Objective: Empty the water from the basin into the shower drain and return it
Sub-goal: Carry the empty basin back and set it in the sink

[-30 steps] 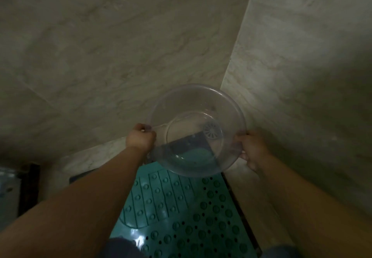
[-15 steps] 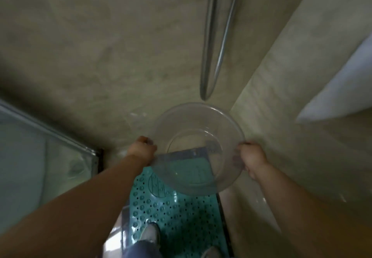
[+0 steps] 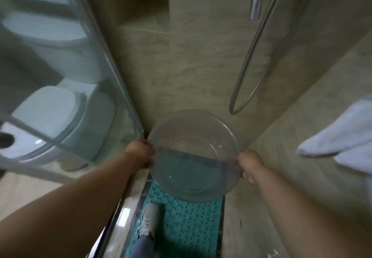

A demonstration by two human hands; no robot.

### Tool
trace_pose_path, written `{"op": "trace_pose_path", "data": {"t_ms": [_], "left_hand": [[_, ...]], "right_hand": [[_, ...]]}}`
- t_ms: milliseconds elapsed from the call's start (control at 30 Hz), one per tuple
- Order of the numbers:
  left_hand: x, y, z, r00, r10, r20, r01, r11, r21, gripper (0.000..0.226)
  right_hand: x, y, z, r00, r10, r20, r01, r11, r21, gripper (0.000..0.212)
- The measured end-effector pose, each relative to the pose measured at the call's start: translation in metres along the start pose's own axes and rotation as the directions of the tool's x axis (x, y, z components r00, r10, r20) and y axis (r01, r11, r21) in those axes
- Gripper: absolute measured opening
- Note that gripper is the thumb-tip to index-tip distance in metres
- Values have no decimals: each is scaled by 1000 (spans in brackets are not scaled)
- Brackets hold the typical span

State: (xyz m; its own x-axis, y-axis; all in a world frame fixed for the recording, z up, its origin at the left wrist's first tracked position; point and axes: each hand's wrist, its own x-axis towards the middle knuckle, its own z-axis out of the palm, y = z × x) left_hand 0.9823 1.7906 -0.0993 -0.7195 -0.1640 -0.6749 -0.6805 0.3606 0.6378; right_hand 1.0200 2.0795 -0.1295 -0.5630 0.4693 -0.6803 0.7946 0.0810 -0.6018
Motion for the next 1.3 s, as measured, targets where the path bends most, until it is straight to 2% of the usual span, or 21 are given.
{"op": "trace_pose_path", "data": {"t_ms": [33, 133, 200, 267, 367, 500, 633, 833, 1067, 1200, 1300], "left_hand": [[-14, -11, -13, 999, -13, -34, 12, 999, -33, 8], [-47, -37, -45, 993, -74, -95, 61, 989, -134, 23], [-69, -57, -72, 982, -114, -153, 84, 977, -195, 20], [-89, -74, -98, 971, -154, -186, 103, 961, -256, 4], [-114, -106, -136, 956, -179, -231, 102, 945, -310, 12], [-142, -157, -178, 931, -261, -257, 143, 904, -402, 17], [-170, -213, -227, 905, -334, -262, 183, 864, -469, 21], [-220, -285, -325, 837, -401, -373, 146, 820, -553, 14], [-221, -309, -404, 759, -447, -473, 72, 780, -622, 13], [-215, -305, -439, 686, -488, -540, 14, 751, -661, 16], [-214, -300, -470, 638, -516, -572, -20, 731, -682, 23]], "right_hand": [[-10, -3, 9, 998, -11, 67, 14, 999, -38, 23], [-37, -9, 32, 990, -63, 128, 75, 993, -88, 23], [-63, -18, 48, 981, -81, 179, 105, 986, -130, 24], [-89, -29, 66, 963, -105, 247, 143, 979, -143, 25], [-123, -37, 97, 932, -125, 339, 196, 963, -184, 26], [-171, -32, 136, 892, -127, 433, 258, 930, -261, 26], [-220, -20, 186, 853, -137, 504, 343, 874, -343, 17], [-315, -18, 288, 741, -201, 641, 532, 758, -377, 15], [-366, -52, 384, 684, -293, 668, 664, 631, -402, 42], [-381, -83, 438, 633, -310, 709, 699, 623, -351, 45], [-396, -111, 483, 583, -313, 749, 747, 570, -344, 44]]}}
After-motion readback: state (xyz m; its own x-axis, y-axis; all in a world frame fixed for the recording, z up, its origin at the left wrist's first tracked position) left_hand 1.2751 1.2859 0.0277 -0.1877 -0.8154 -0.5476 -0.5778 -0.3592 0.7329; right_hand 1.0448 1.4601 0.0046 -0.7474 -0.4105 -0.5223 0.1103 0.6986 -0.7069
